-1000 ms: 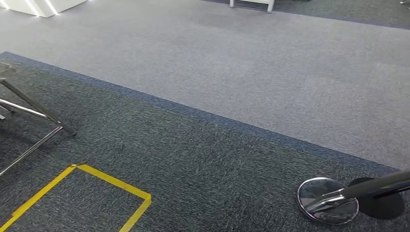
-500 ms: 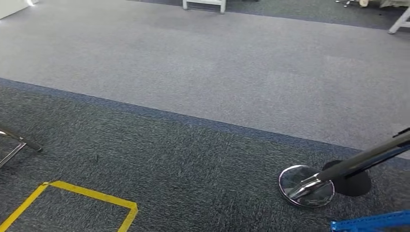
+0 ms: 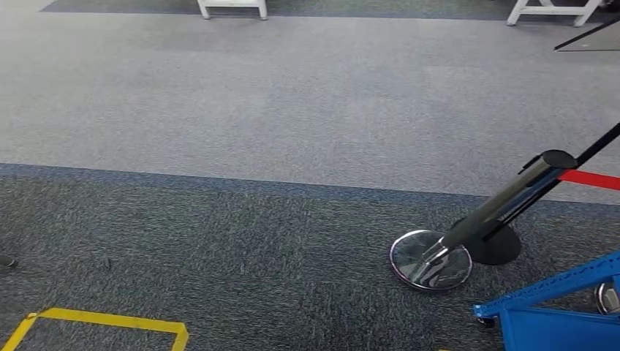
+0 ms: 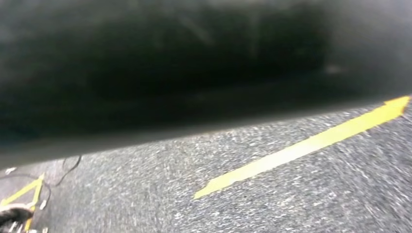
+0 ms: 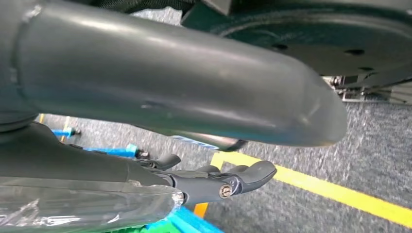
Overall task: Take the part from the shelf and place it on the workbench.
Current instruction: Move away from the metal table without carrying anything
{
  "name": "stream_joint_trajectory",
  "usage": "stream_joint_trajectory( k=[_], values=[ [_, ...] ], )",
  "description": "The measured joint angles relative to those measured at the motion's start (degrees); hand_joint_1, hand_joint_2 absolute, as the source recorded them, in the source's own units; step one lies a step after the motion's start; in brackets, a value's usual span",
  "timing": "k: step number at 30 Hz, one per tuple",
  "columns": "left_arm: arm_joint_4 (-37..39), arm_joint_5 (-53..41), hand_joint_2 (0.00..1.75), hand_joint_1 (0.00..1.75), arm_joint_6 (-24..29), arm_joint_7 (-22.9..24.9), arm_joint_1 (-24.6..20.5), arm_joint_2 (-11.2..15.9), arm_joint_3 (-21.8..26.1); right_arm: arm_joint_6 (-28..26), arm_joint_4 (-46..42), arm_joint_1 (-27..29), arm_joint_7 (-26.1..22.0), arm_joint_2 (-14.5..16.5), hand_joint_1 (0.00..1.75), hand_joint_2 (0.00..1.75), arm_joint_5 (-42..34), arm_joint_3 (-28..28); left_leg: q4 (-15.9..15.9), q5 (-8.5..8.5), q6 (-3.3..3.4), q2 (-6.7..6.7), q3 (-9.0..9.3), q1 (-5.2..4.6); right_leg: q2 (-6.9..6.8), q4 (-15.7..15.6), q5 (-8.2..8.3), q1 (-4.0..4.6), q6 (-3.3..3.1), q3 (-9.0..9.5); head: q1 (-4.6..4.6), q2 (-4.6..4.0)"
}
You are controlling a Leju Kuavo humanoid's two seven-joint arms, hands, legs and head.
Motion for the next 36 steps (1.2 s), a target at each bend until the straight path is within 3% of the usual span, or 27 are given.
stream_joint_trajectory(
  k=[1, 2, 4, 6, 8, 10, 12, 14, 16, 17, 18, 20, 22, 23, 25, 26, 28, 30, 31, 32, 33, 34, 36],
  values=[
    [0.0, 0.0, 0.00, 0.00, 0.0, 0.0, 0.1, 0.0, 0.0, 0.0, 0.1, 0.0, 0.0, 0.0, 0.00, 0.00, 0.0, 0.0, 2.7, -0.65, 0.01, -0.22, -1.39, 0.00, 0.84, 0.0, 0.01, 0.05, -0.03, 0.01, 0.01, 0.00],
    [0.0, 0.0, 0.00, 0.00, -0.1, 0.0, 0.1, 0.0, 0.0, 0.0, 0.1, 0.0, 0.0, 0.0, 0.00, 0.00, 0.0, 0.0, 3.7, -0.12, 0.06, -0.31, -2.04, 0.01, 1.69, 0.0, 0.00, 0.08, -0.03, 0.05, 0.00, 0.00],
    [0.0, -0.1, 0.00, 0.00, -0.3, 0.1, 0.1, 0.0, 0.0, 0.0, 0.3, -0.1, 0.0, 0.0, 0.00, 0.00, 0.1, -0.1, -0.7, 3.97, 0.24, -0.95, -0.56, 0.08, 3.36, 0.1, -0.02, 0.09, 0.01, 0.23, -0.01, 0.00],
    [0.1, -0.2, 0.00, 0.00, -0.4, 0.4, 0.1, 0.1, 0.0, 0.1, 0.5, -0.2, -0.2, 0.0, 0.00, 0.00, 0.2, -0.2, -8.0, 7.56, 0.51, -4.07, 2.21, 0.38, 4.88, 0.3, -0.13, 0.14, 0.31, -0.06, -0.01, 0.00],
    [0.1, -0.4, 0.00, 0.00, -0.5, 0.6, 0.0, 0.1, 0.0, 0.1, 0.7, -0.4, -0.4, 0.0, 0.00, 0.00, 0.3, -0.3, -11.3, 8.21, 0.76, -6.20, 3.33, 0.48, 6.23, 0.6, -0.08, 0.03, 1.07, -0.85, -0.03, 0.00],
    [0.1, -0.5, 0.00, 0.00, -0.7, 0.6, -0.1, 0.1, 0.0, 0.1, 0.9, -0.4, -0.6, 0.0, 0.00, 0.00, 0.3, -0.5, -11.7, 8.19, 1.26, -5.16, 3.33, 0.37, 7.23, 0.6, 0.10, -0.23, 1.91, -1.45, -0.03, 0.00],
    [0.1, -0.6, 0.00, 0.00, -0.5, 0.6, -0.2, 0.0, 0.0, 0.2, 1.2, -0.3, -0.6, 0.0, 0.00, 0.00, 0.3, -0.8, -12.2, 8.47, 2.07, -3.64, 3.53, 0.39, 5.05, 2.3, -1.12, -0.22, 2.37, -2.46, 0.20, 0.00],
    [0.1, -0.6, 0.00, 0.00, -0.4, 0.6, -0.1, 0.0, 0.0, 0.2, 1.3, -0.6, -0.6, 0.0, 0.00, 0.00, 0.3, -1.0, -12.5, 8.55, 2.64, -1.78, 3.61, 0.23, 1.47, 8.4, -4.76, -0.14, 2.71, -5.46, 0.49, 0.00],
    [0.1, -0.7, 0.00, 0.00, -0.4, 0.6, 0.0, -0.1, 0.0, 0.3, 1.5, -0.9, -0.6, 0.0, 0.00, 0.00, 0.3, -1.0, -12.5, 8.45, 2.85, 0.17, 3.53, 0.00, 0.25, 15.5, -7.91, -0.18, 3.09, -8.92, 0.59, 0.00],
    [0.1, -0.7, 0.00, 0.00, -0.4, 0.6, 0.0, -0.2, 0.0, 0.4, 1.6, -0.9, -0.6, 0.0, 0.00, 0.00, 0.3, -1.1, -12.5, 8.38, 2.84, 1.08, 3.52, -0.07, 0.07, 16.8, -8.00, -0.19, 3.20, -9.49, 0.57, 0.00],
    [0.1, -0.8, 0.00, 0.00, -0.4, 0.6, -0.1, -0.2, 0.0, 0.4, 1.8, -1.0, -0.6, 0.0, 0.00, 0.00, 0.3, -1.2, -12.4, 8.32, 2.80, 1.88, 3.55, -0.10, -0.13, 15.9, -7.01, -0.20, 3.24, -8.87, 0.59, 0.00],
    [0.1, -0.9, 0.00, 0.00, -0.5, 0.6, -0.3, -0.2, 0.0, 0.4, 2.0, -1.0, -0.7, 0.0, 0.00, 0.00, 0.3, -1.4, -12.4, 8.12, 2.53, 3.19, 3.86, -0.15, -1.74, 8.4, -3.34, -0.14, 3.05, -4.57, 0.61, 0.00],
    [0.1, -1.0, 0.00, 0.00, -0.6, 0.7, -0.4, -0.2, 0.0, 0.4, 2.3, -1.3, -0.9, 0.0, 0.00, 0.00, 0.3, -1.6, -12.3, 7.82, 1.96, 4.15, 4.21, -0.36, -3.57, 1.9, -1.08, 0.07, 2.42, -0.89, 0.49, 0.00],
    [0.1, -1.1, 0.00, 0.00, -0.6, 0.7, -0.5, -0.2, 0.0, 0.3, 2.4, -1.4, -1.0, 0.0, 0.00, 0.00, 0.3, -1.6, -12.3, 7.72, 1.64, 4.55, 4.38, -0.43, -3.92, 0.7, -0.84, 0.22, 2.05, -0.33, 0.39, 0.00],
    [0.1, -1.2, 0.00, 0.00, -0.7, 0.8, -0.7, -0.2, 0.0, 0.3, 2.7, -1.5, -1.1, 0.0, 0.00, 0.00, 0.3, -1.8, -12.3, 7.59, 0.97, 5.21, 4.66, -0.32, -2.97, 0.5, -0.72, 0.39, 1.29, -0.51, 0.26, 0.00],
    [0.1, -1.3, 0.00, 0.00, -0.7, 0.8, -0.9, -0.3, 0.0, 0.2, 2.9, -1.4, -1.2, 0.0, 0.00, 0.00, 0.3, -1.9, -12.0, 7.28, 0.61, 4.80, 4.72, -0.20, -2.51, 0.4, -0.58, 0.33, 0.95, -0.41, 0.23, 0.00],
    [0.1, -1.4, 0.00, 0.00, -0.7, 0.9, -0.9, -0.3, -0.1, 0.2, 3.1, -1.5, -1.2, 0.0, 0.00, 0.00, 0.3, -2.2, -9.1, 4.95, 0.02, 2.44, 3.67, 0.02, -1.51, 0.1, -0.17, 0.09, 0.27, -0.06, 0.08, 0.00],
    [0.1, -1.5, 0.00, 0.00, -0.8, 1.0, -0.7, -0.3, -0.1, 0.2, 3.3, -1.7, -1.3, 0.0, 0.00, 0.00, 0.3, -2.4, -1.8, 1.08, -0.23, 0.18, 0.49, 0.10, -0.27, 0.1, 0.05, 0.09, -0.09, -0.02, -0.05, 0.00],
    [0.1, -1.5, 0.00, 0.00, -1.0, 1.1, -0.6, -0.3, -0.1, 0.2, 3.4, -1.8, -1.3, 0.0, 0.00, 0.00, 0.3, -2.5, 1.7, -0.18, -0.27, -0.16, -1.20, 0.11, 0.48, 0.1, 0.08, 0.13, -0.15, -0.03, -0.04, 0.00],
    [0.1, -1.6, 0.00, 0.00, -1.1, 1.2, -0.6, -0.3, -0.1, 0.3, 3.6, -1.8, -1.3, 0.0, 0.00, 0.00, 0.3, -2.5, 3.7, -0.30, -0.29, -0.28, -2.29, 0.11, 1.27, 0.2, 0.09, 0.17, -0.16, -0.01, -0.05, 0.00],
    [0.1, -1.6, 0.00, 0.00, -1.2, 1.2, -0.6, -0.2, -0.1, 0.3, 3.7, -1.8, -1.4, 0.0, 0.00, 0.00, 0.3, -2.6, 3.5, 0.81, -0.23, -0.37, -2.46, 0.11, 2.09, 0.2, 0.09, 0.19, -0.15, 0.05, -0.04, 0.00],
    [0.1, -1.6, 0.00, 0.00, -1.3, 1.3, -0.6, -0.2, -0.1, 0.3, 3.9, -1.9, -1.4, 0.0, 0.00, 0.00, 0.3, -2.7, 1.3, 2.85, -0.14, -0.63, -1.70, 0.14, 2.91, 0.2, 0.08, 0.19, -0.14, 0.13, -0.06, 0.00],
    [0.1, -1.5, 0.00, 0.00, -1.3, 1.4, -0.7, -0.1, -0.1, 0.3, 4.1, -2.0, -1.6, 0.0, 0.00, 0.00, 0.6, -2.8, -5.8, 7.14, 0.17, -2.93, 1.10, 0.30, 4.45, 0.4, 0.02, 0.25, 0.03, 0.05, -0.09, 0.00]
  ],
)
